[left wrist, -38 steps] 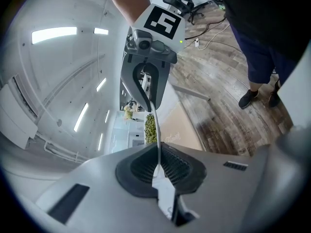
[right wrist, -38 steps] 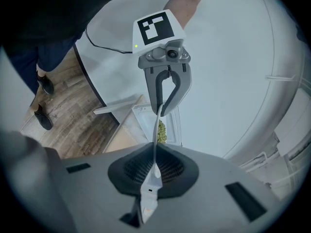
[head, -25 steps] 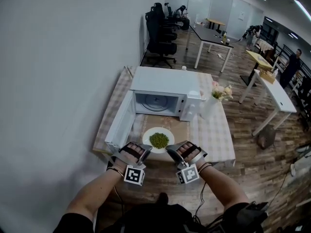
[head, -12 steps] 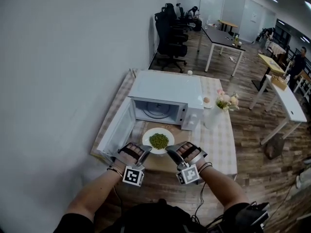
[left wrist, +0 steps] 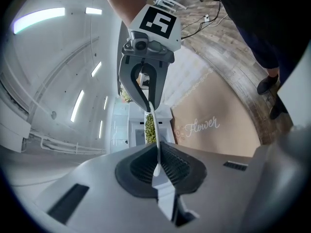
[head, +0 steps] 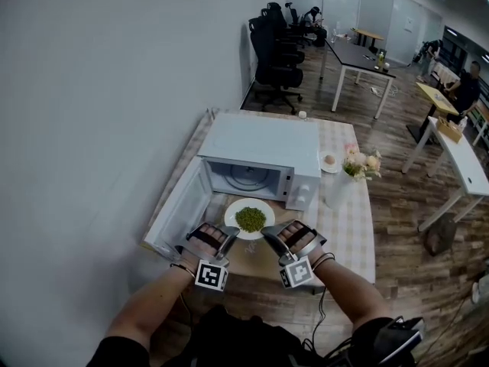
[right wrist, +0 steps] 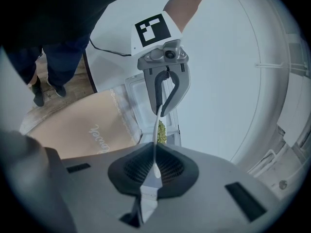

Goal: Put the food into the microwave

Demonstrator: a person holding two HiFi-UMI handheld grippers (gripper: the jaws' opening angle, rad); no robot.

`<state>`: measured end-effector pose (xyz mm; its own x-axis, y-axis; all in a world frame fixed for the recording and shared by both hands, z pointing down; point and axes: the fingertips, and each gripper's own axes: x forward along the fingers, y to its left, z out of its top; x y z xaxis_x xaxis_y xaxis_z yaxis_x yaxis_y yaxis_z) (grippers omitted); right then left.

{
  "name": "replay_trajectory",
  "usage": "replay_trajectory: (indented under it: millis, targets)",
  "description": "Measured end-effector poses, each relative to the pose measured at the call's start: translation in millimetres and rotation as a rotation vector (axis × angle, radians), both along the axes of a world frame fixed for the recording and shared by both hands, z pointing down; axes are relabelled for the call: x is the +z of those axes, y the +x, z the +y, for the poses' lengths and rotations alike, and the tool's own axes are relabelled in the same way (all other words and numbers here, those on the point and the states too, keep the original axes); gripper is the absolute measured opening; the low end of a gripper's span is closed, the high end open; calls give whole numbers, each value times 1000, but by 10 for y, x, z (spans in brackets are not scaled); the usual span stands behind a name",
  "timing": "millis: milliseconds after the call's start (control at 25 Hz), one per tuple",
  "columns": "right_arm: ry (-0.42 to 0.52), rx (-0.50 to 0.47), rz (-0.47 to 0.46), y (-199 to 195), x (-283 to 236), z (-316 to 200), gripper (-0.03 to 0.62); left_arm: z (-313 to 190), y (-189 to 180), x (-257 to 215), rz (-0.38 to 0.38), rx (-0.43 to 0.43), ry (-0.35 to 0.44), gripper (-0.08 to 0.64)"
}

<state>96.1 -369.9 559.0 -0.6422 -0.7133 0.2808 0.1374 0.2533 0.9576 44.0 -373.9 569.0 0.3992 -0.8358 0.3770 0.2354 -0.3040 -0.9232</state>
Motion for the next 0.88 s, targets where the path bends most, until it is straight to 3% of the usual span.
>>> replay_trajectory:
  millis: [200,600,880]
  targets:
    - [-2,15,22,-18,78,-167,20,-164,-10,90,23,-23,-36,21]
    - [-36,92,60,-134,342,-684,20,-766,-143,374,-10,-4,-43,21]
    - [-62,153,72,-206,564,-1079,20,-1157,-204,578,31,-52,-88,21]
